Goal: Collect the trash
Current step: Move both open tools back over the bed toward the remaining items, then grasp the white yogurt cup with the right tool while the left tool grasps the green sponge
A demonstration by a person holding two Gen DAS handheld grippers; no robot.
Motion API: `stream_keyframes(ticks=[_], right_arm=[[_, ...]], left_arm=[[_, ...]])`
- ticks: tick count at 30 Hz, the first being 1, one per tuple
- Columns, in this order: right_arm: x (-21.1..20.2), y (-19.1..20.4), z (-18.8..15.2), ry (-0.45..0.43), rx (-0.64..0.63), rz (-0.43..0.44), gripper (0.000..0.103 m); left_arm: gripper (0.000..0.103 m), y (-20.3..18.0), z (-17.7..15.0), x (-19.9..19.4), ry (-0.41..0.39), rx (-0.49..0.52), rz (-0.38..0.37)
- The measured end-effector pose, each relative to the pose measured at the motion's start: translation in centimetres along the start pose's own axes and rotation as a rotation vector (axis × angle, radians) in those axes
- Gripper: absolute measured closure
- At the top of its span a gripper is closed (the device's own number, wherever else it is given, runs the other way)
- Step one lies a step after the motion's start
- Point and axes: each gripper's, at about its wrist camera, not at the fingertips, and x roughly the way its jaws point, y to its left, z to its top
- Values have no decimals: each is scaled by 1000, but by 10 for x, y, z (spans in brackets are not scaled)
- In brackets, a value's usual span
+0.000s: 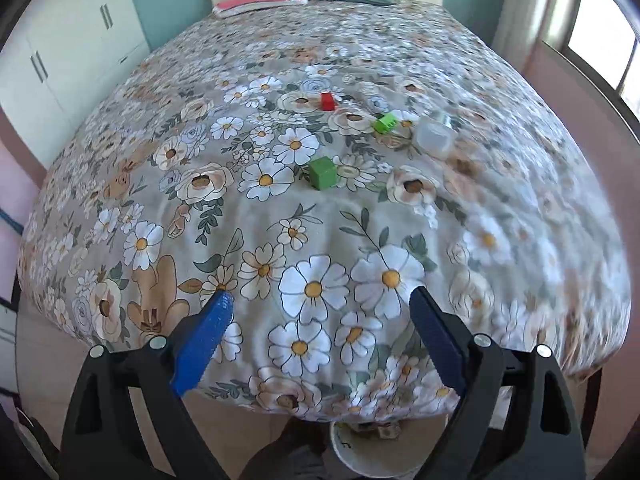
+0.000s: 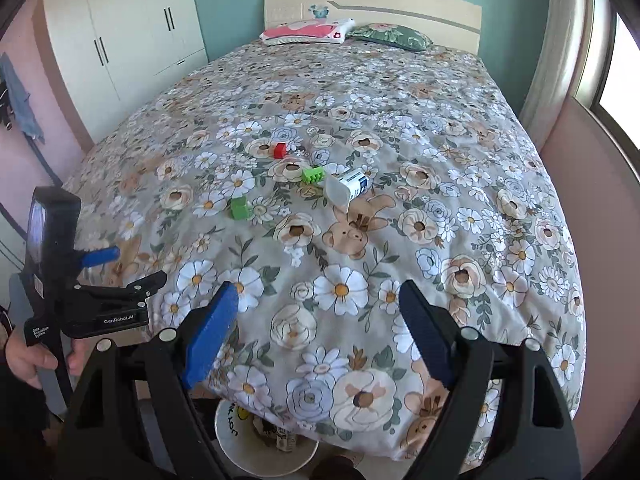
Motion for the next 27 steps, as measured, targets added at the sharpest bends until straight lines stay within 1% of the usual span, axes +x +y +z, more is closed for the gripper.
stream_keyframes(ticks=[3, 7, 9, 12, 14, 17, 19, 22, 27], right_arm=[[33, -10, 35, 33, 62, -15, 22], [82, -25, 74, 74, 152, -27, 22], [108, -32, 90, 98, 187, -29, 22], [146, -37, 108, 125, 220, -49, 22], [170, -40, 117, 139, 231, -53, 22], [205, -44, 127, 165, 252, -59, 22], [227, -47, 131, 184, 276, -57, 22], [259, -53, 138, 216, 312, -70, 22], [303, -64, 145, 252, 412, -87, 22]], left_arm=[[11, 8, 29, 27, 23, -120, 3], [11, 13, 61, 64, 52, -217, -1], [11, 15, 71, 83, 69, -266, -7], [11, 14, 81, 111, 92, -334, -46], [11, 10, 86, 128, 84, -350, -40], [11, 2, 95, 147, 61, -347, -8], [11, -1, 100, 159, 51, -342, -1], [11, -4, 105, 176, 47, -343, 2], [12, -6, 108, 195, 52, -365, -16]])
